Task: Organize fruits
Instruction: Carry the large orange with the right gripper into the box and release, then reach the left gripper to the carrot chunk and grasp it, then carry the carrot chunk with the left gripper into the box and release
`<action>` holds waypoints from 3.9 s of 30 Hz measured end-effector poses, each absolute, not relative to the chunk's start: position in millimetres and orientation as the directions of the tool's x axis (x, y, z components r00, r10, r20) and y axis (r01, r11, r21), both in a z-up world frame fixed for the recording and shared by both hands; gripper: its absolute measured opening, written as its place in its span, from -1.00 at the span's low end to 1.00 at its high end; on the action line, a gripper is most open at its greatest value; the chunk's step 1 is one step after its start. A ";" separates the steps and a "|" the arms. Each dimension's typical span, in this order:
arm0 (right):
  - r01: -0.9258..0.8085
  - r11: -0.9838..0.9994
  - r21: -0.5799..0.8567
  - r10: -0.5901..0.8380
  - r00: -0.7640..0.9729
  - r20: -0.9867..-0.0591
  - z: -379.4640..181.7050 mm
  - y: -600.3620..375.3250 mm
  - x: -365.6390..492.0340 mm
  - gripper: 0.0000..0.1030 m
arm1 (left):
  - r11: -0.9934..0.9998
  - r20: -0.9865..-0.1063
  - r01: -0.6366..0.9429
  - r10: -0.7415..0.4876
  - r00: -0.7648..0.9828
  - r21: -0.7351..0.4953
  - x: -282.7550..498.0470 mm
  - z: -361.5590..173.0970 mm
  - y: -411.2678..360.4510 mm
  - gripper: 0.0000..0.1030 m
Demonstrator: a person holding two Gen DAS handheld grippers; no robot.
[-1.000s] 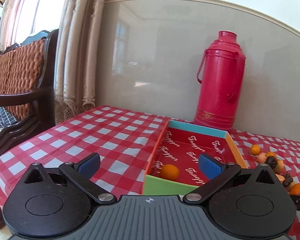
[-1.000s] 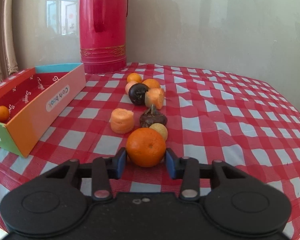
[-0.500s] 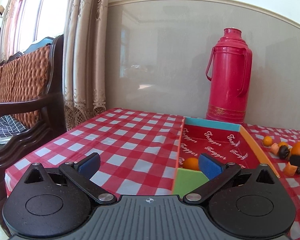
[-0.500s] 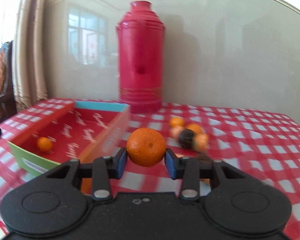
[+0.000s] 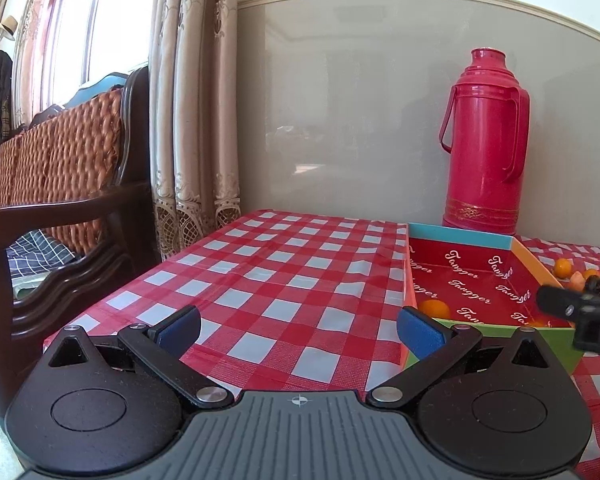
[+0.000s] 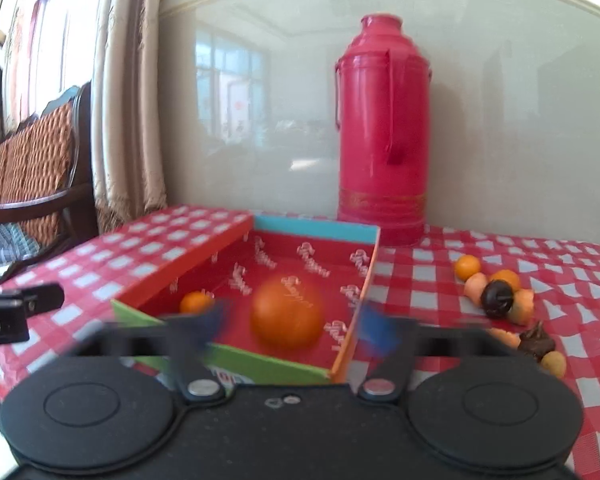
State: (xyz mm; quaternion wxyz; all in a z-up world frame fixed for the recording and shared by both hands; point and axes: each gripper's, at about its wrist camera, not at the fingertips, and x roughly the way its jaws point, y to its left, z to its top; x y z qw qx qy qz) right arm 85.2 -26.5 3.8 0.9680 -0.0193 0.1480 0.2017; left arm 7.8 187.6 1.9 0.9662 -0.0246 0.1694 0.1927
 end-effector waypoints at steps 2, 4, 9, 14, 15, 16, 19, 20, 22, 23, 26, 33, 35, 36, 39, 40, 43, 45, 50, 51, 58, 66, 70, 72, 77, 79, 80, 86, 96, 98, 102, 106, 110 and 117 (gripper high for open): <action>-0.390 0.921 0.012 0.379 0.887 -0.264 7.5 -28.6 78.5 0.88 | 0.926 -0.333 -0.378 0.360 0.872 0.010 7.8 3.0 186.9 1.00; -0.365 0.931 -0.006 0.352 0.902 -0.250 7.4 -33.2 77.2 0.89 | 0.929 -0.328 -0.370 0.350 0.877 0.002 8.8 4.7 182.5 1.00; -0.250 0.967 -0.042 0.233 0.941 -0.247 9.8 -66.8 80.1 0.89 | 0.957 -0.305 -0.290 0.276 0.911 -0.001 16.7 11.6 149.5 1.00; -0.104 0.994 -0.035 0.092 0.963 -0.254 14.4 -128.2 84.3 0.89 | 0.988 -0.261 -0.156 0.151 0.954 0.001 26.5 17.6 93.2 1.00; -0.079 0.997 -0.021 0.071 0.962 -0.265 14.5 -141.4 85.8 0.89 | 0.991 -0.255 -0.131 0.126 0.959 -0.001 29.0 18.3 81.4 1.00; -0.057 0.998 -0.007 0.053 0.960 -0.276 13.6 -153.8 86.2 0.89 | 0.995 -0.254 -0.103 0.099 0.962 -0.002 31.3 18.9 68.9 1.00; 0.003 1.000 0.013 0.001 0.953 -0.303 11.2 -184.3 87.1 0.89 | 0.999 -0.254 -0.031 0.035 0.967 0.018 38.9 17.7 31.2 1.00; 0.022 1.000 0.012 -0.017 0.951 -0.310 10.5 -192.3 87.2 0.89 | 1.000 -0.258 -0.007 0.013 0.966 0.024 41.9 16.7 19.2 1.00; 0.052 0.999 0.014 -0.045 0.948 -0.317 8.8 -207.0 85.7 0.89 | 0.999 -0.263 0.038 -0.031 0.964 0.024 48.1 15.5 -2.7 1.00; 0.067 0.998 0.014 -0.059 0.946 -0.318 8.2 -213.4 85.7 0.89 | 0.998 -0.268 0.059 -0.051 0.962 0.023 51.6 14.5 -12.8 1.00; 0.101 0.995 0.014 -0.091 0.940 -0.328 6.0 -231.4 87.7 0.89 | 0.993 -0.294 0.111 -0.095 0.951 0.038 67.0 8.4 -40.7 1.00; 0.175 0.984 0.026 -0.152 0.911 -0.383 -5.9 -261.0 108.7 0.89 | 0.989 -0.387 0.132 -0.094 0.917 0.072 108.4 -10.4 -75.9 1.00; 0.191 0.981 0.037 -0.163 0.910 -0.381 -7.2 -265.9 112.0 0.89 | 0.988 -0.413 0.137 -0.095 0.906 0.073 119.7 -15.4 -79.4 0.97; 0.198 0.979 0.040 -0.168 0.910 -0.380 -8.2 -267.1 114.2 0.89 | 0.988 -0.424 0.137 -0.092 0.901 0.077 124.9 -17.2 -81.0 0.79; 0.208 0.977 0.044 -0.176 0.905 -0.387 -12.5 -270.6 119.4 0.89 | 0.988 -0.480 0.150 -0.109 0.871 0.047 144.1 -21.5 -80.2 0.43; 0.210 0.977 0.043 -0.177 0.905 -0.387 -13.2 -271.9 121.1 0.89 | 0.989 -0.489 0.145 -0.110 0.865 0.034 147.9 -21.8 -79.0 0.43; 0.210 0.977 0.035 -0.180 0.903 -0.389 -13.7 -272.0 124.1 0.89 | 0.990 -0.525 0.144 -0.120 0.842 0.005 157.5 -23.3 -76.6 0.43; 0.204 0.978 0.034 -0.175 0.907 -0.383 -12.0 -271.8 124.5 0.89 | 0.989 -0.541 0.147 -0.131 0.831 -0.014 161.6 -22.8 -76.7 0.43; 0.189 0.982 0.029 -0.165 0.914 -0.370 -8.6 -272.3 122.4 0.89 | 0.987 -0.563 0.159 -0.134 0.815 -0.004 170.2 -23.0 -84.5 0.17; 0.188 0.982 0.026 -0.165 0.914 -0.370 -8.5 -272.9 122.1 0.89 | 0.987 -0.572 0.162 -0.135 0.809 -0.003 172.9 -23.9 -85.9 0.05; 0.201 0.979 0.032 -0.175 0.912 -0.371 -7.6 -281.2 120.3 0.89 | 0.984 -0.612 0.176 -0.134 0.780 0.008 185.5 -29.3 -91.8 -0.33; 0.197 0.979 0.045 -0.167 0.915 -0.367 -5.7 -280.2 120.3 0.89 | 0.984 -0.564 0.176 -0.130 0.816 0.028 170.8 -15.8 -86.1 -0.33; 0.186 0.981 0.050 -0.155 0.917 -0.368 -5.2 -275.4 120.0 0.89 | 0.985 -0.539 0.171 -0.129 0.833 0.029 158.5 -4.0 -76.3 -0.33; 0.178 0.983 0.051 -0.147 0.917 -0.372 -5.9 -271.7 120.2 0.89 | 0.986 -0.527 0.165 -0.122 0.841 0.034 152.3 2.1 -70.2 -0.33; 0.160 0.986 0.036 -0.135 0.915 -0.380 -8.5 -260.5 120.8 0.89 | 0.990 -0.495 0.136 -0.098 0.864 0.043 138.3 18.4 -49.9 -0.33; 0.152 0.988 0.032 -0.128 0.914 -0.386 -9.3 -256.0 120.9 0.89 | 0.991 -0.485 0.123 -0.085 0.871 0.047 133.3 24.2 -40.2 -0.33; 0.149 0.988 0.031 -0.126 0.913 -0.389 -9.9 -253.5 120.9 0.89 | 0.992 -0.481 0.115 -0.078 0.873 0.048 131.0 26.6 -35.1 -0.33; 0.128 0.991 0.036 -0.103 0.910 -0.403 -11.4 -236.5 120.4 0.89 | 0.997 -0.472 0.061 -0.029 0.881 0.053 119.8 34.7 -2.4 -0.33; 0.060 0.998 0.023 -0.045 0.915 -0.401 -11.3 -201.0 120.5 0.89 | 0.997 -0.486 -0.036 0.062 0.872 0.064 111.4 27.1 46.4 -0.33; 0.046 0.999 0.019 -0.034 0.918 -0.394 -10.2 -195.3 119.2 0.89 | 0.995 -0.488 -0.066 0.094 0.868 0.074 110.2 23.3 54.3 -0.33; 0.005 1.000 -0.014 -0.010 0.923 -0.384 -8.5 -185.7 115.4 0.89 | 0.986 -0.425 -0.144 0.168 0.890 0.088 100.6 26.2 64.5 1.00; -0.054 0.997 -0.057 0.029 0.930 -0.367 -7.4 -178.5 110.4 0.89 | 0.986 -0.374 -0.154 0.168 0.912 0.067 94.9 32.9 70.6 1.00; -0.116 0.989 -0.092 0.071 0.919 -0.387 -10.5 -172.2 112.3 0.89 | 0.986 -0.395 -0.158 0.162 0.904 0.042 100.3 30.2 73.9 1.00; -0.139 0.985 -0.100 0.079 0.886 -0.457 -22.0 -168.8 126.4 0.81 | 0.982 -0.380 -0.184 0.186 0.906 0.044 97.7 29.5 76.4 1.00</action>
